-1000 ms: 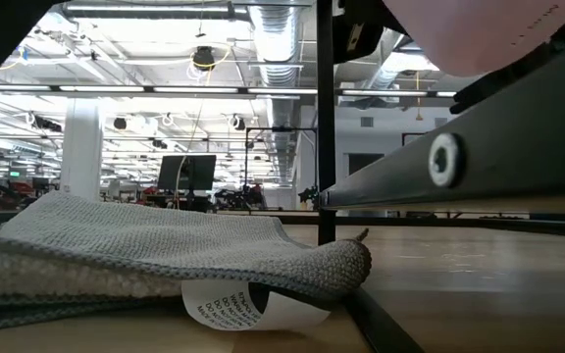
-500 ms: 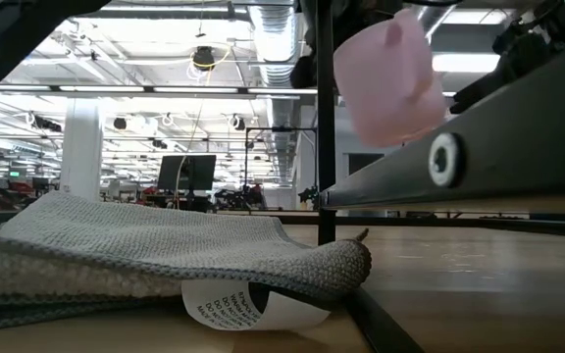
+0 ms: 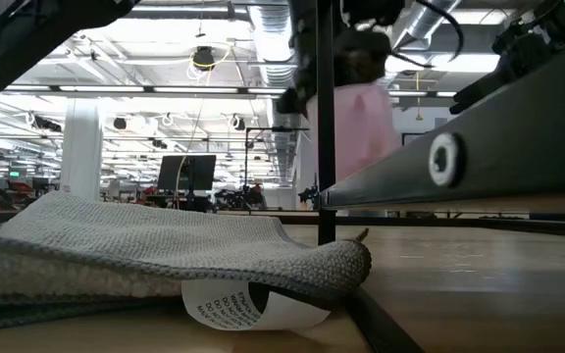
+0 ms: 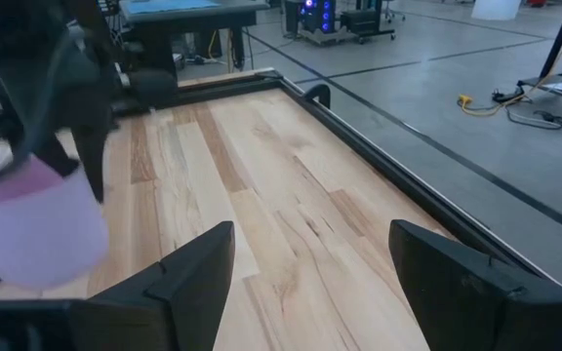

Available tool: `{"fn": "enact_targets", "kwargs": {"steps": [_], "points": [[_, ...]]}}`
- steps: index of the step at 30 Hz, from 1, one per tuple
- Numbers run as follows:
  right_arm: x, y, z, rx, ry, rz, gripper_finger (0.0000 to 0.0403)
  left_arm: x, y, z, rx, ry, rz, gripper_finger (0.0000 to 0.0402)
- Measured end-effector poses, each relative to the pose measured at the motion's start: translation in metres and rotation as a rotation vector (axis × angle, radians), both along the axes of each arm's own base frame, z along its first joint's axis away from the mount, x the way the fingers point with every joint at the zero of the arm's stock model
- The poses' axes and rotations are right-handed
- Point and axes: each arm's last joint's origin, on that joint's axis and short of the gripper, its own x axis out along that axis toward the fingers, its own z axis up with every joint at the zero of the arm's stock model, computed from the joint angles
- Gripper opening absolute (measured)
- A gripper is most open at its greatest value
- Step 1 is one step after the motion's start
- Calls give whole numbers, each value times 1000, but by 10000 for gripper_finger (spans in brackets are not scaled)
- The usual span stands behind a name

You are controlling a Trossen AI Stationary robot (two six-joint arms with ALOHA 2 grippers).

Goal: Stack small to large cups/mugs on shelf
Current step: Put the pink mug on the shelf

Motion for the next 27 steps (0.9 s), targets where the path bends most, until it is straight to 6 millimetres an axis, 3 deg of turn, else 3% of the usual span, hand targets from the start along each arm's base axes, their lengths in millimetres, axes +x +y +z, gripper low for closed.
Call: {"fn": "enact_targets", "kwargs": {"steps": [12, 21, 27], "points": [[0, 0, 0, 1, 1, 0, 297, 7, 2, -28, 0, 68, -18, 0], [0, 0, 0, 1, 2, 1, 297, 15, 0, -25, -50, -18, -39, 0], [0, 0, 0, 1, 2, 1, 297, 20, -14, -24, -94, -76, -88, 0]]}}
